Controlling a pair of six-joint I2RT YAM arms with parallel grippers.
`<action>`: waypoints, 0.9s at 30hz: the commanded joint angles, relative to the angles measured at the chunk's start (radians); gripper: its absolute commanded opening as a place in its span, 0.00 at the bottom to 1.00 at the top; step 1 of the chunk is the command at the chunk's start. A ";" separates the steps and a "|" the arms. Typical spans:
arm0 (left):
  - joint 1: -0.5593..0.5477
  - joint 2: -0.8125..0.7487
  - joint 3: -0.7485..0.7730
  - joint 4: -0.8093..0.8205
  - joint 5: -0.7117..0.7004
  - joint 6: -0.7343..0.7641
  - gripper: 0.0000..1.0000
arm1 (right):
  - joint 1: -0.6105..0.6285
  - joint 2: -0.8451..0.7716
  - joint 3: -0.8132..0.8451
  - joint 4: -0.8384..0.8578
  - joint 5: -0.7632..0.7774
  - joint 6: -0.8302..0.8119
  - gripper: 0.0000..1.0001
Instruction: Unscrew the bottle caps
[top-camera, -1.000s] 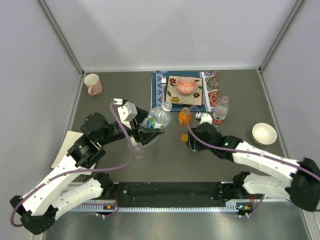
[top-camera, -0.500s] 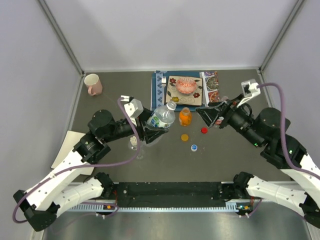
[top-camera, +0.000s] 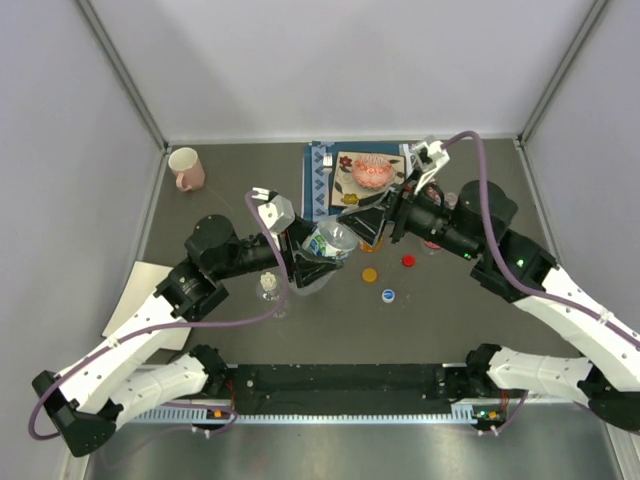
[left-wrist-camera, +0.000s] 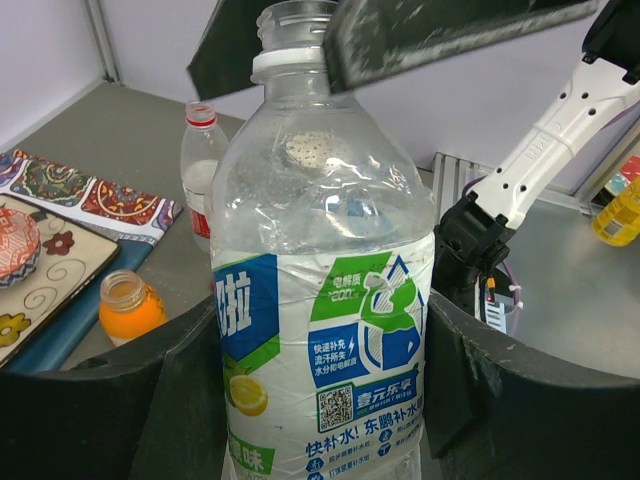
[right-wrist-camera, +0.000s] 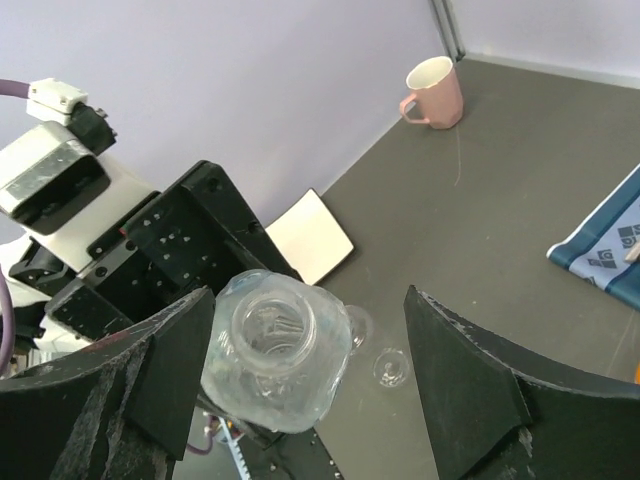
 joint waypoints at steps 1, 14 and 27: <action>-0.001 0.003 0.022 0.065 0.022 -0.011 0.53 | 0.008 0.018 0.037 0.083 -0.056 0.015 0.75; 0.001 0.016 0.022 0.078 0.010 -0.005 0.53 | 0.008 0.024 0.002 0.092 -0.093 0.025 0.44; -0.001 0.019 0.028 0.085 0.008 -0.006 0.53 | 0.008 0.004 -0.046 0.083 -0.082 0.035 0.43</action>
